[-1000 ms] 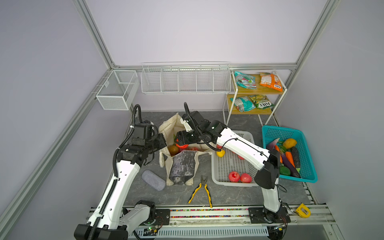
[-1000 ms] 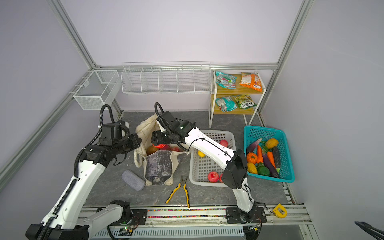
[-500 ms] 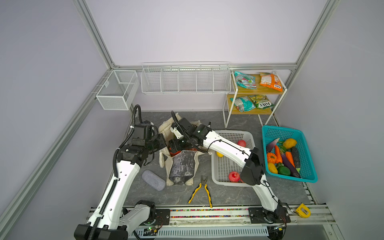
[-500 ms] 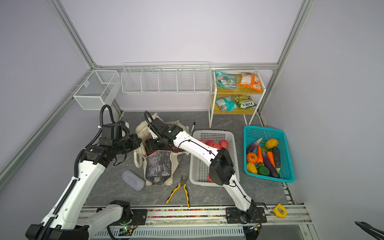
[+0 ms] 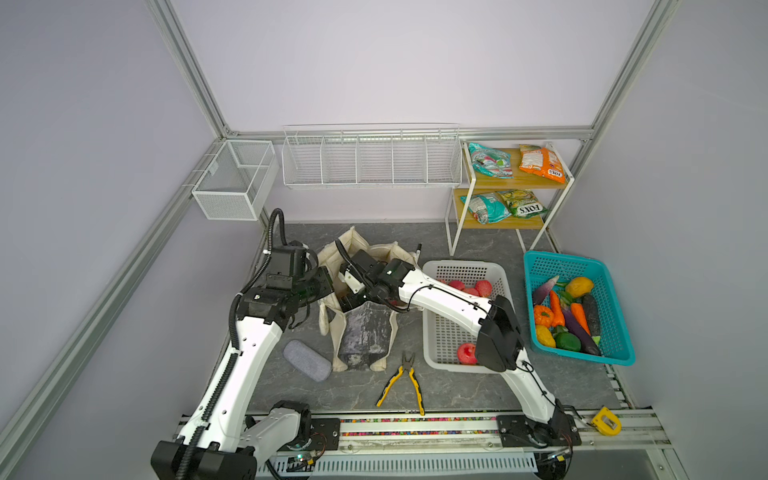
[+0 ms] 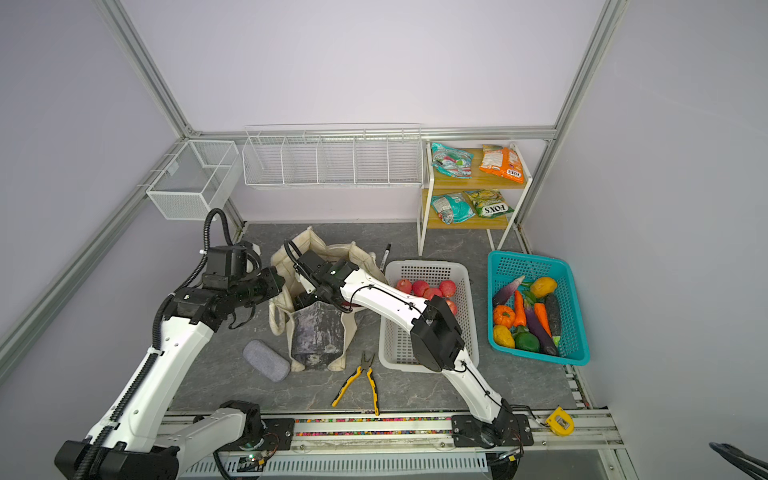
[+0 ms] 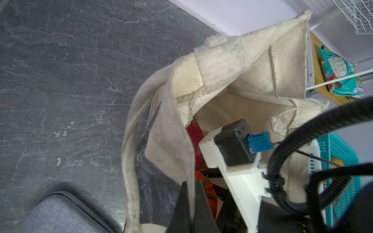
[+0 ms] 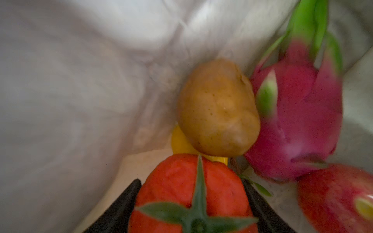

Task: Place the food into the grocery bag and tie it
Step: 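Lower the red tomato into the bag and open the right gripper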

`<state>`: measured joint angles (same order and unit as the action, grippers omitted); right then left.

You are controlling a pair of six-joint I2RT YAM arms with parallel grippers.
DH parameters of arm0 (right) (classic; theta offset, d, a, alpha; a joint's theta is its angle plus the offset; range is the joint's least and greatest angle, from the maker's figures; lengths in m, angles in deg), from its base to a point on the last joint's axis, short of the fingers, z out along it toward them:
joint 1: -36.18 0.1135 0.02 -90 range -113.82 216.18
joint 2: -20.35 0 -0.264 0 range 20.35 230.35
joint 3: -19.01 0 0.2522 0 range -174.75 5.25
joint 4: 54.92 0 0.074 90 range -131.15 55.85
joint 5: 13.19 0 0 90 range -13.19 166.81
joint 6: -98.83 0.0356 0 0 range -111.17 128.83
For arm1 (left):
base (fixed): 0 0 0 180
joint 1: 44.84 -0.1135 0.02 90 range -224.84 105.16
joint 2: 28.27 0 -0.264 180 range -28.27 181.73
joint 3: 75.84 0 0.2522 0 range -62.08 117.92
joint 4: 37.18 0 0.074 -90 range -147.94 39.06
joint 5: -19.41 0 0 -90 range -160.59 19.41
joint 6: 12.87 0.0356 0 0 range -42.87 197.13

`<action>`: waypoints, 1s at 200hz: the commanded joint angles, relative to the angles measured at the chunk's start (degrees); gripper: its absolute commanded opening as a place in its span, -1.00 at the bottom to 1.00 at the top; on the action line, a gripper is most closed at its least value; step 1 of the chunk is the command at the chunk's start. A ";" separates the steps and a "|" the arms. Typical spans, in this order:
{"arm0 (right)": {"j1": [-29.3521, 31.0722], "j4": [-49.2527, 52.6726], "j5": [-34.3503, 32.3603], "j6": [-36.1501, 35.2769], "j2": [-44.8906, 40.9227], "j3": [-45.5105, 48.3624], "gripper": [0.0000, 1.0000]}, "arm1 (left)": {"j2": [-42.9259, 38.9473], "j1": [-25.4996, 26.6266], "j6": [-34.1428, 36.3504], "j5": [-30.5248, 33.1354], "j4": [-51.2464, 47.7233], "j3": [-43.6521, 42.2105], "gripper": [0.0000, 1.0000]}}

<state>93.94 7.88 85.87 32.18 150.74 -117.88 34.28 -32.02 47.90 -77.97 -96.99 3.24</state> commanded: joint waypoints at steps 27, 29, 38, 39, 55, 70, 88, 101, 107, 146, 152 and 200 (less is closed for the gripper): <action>-0.18 0.71 -0.62 -1.57 2.74 1.67 0.19 | 1.07 0.28 1.02 -0.54 0.80 1.65 -1.00; -0.12 0.64 -0.69 -1.49 2.83 1.67 0.19 | 1.15 0.28 1.02 -0.54 0.83 1.74 -1.00; -0.25 0.55 -0.77 -1.27 3.23 1.67 0.21 | 1.26 0.28 1.02 -0.53 0.78 2.05 -1.00; -0.26 0.54 -0.78 -1.28 3.26 1.67 0.21 | 1.31 0.28 1.06 -0.58 0.78 2.07 -1.00; -0.42 0.53 -1.05 -1.00 3.78 1.67 0.25 | 1.43 0.28 1.09 -0.71 0.88 2.42 -1.00; -0.54 0.62 -1.32 -0.94 4.03 1.67 0.30 | 1.58 0.28 1.19 -0.73 0.94 2.62 -1.00; -0.70 0.62 -1.50 -0.85 4.02 1.69 0.36 | 1.53 0.28 1.26 -0.71 0.87 2.71 -1.00; -0.78 0.49 -1.57 -0.83 3.85 1.67 0.42 | 1.52 0.28 1.37 -0.69 0.86 2.66 -1.00; -0.80 0.44 -1.71 -0.85 3.79 1.59 0.45 | 1.44 0.28 1.37 -0.71 0.87 2.62 -1.00; -0.81 -0.47 -2.02 -1.67 1.99 1.66 0.71 | 1.25 0.28 1.46 -0.56 0.72 2.71 -1.00; -0.85 -0.60 -2.10 -1.94 1.66 1.67 0.75 | 1.13 0.28 1.45 -0.53 0.75 2.71 -1.00; -1.05 -0.87 -4.34 -2.88 -1.75 1.41 0.76 | 0.42 0.28 1.45 -0.36 0.34 2.53 -1.00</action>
<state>93.31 7.75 83.62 30.63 152.71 -116.98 35.48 -32.02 48.38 -78.16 -96.46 4.03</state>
